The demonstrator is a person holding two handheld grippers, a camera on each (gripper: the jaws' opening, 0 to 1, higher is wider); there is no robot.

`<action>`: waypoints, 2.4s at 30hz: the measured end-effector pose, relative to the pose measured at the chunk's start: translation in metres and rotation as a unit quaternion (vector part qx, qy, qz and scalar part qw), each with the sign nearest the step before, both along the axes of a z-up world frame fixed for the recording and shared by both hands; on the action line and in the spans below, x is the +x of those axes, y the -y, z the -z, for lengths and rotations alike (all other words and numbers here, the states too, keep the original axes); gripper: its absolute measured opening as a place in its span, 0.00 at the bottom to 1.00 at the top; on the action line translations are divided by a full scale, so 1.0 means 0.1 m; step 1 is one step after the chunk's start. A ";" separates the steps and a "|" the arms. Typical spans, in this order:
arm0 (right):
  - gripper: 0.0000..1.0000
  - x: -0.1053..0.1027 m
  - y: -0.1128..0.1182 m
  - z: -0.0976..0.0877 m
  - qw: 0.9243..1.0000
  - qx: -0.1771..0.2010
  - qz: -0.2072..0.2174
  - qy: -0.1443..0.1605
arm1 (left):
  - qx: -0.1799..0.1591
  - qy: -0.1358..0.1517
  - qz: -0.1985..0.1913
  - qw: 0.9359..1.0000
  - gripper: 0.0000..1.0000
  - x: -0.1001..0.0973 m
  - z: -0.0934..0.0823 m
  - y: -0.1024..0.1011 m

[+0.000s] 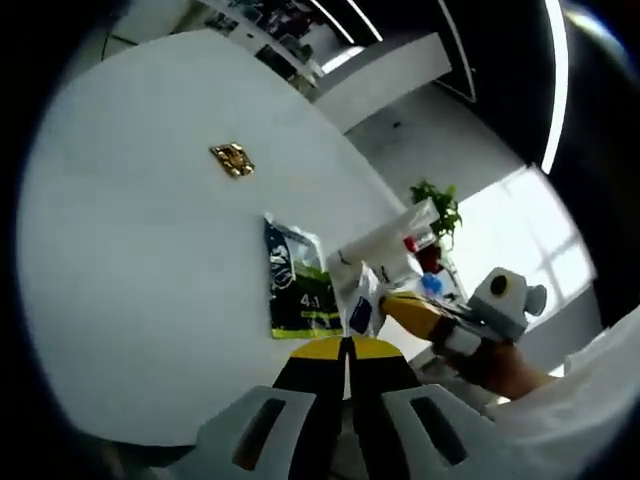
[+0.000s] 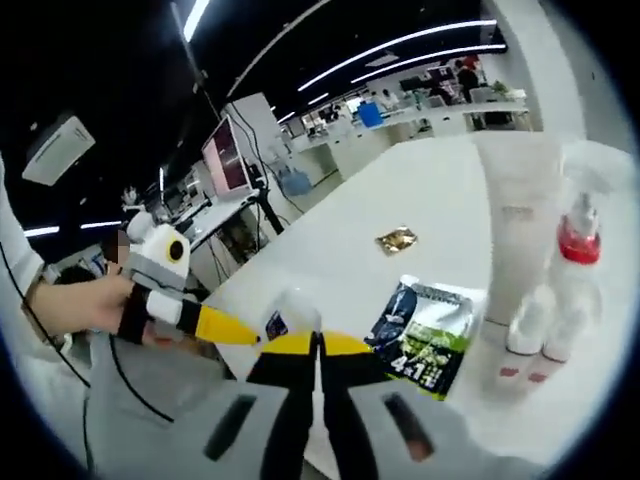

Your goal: Arrange the skincare products in the storage area until every visible bottle or jar stands upright without overlapping.

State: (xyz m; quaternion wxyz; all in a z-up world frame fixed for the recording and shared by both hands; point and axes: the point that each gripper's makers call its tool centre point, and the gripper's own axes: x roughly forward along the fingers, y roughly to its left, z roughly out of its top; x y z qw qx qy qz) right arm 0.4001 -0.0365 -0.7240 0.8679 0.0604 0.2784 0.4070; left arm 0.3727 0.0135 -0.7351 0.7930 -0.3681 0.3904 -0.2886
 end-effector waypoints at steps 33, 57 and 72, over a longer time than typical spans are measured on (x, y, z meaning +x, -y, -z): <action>0.02 0.60 -0.51 0.94 0.965 -0.215 -0.119 0.089 | 0.069 -0.105 -0.094 0.988 0.00 0.41 0.82 -0.38; 0.01 0.62 -0.57 1.04 0.931 -0.282 -0.180 0.143 | 0.244 -0.011 0.051 0.968 0.02 0.38 0.90 -0.42; 0.01 0.62 -0.57 1.04 0.927 -0.288 -0.188 0.150 | 0.380 0.154 0.188 0.893 0.18 0.64 0.79 -0.20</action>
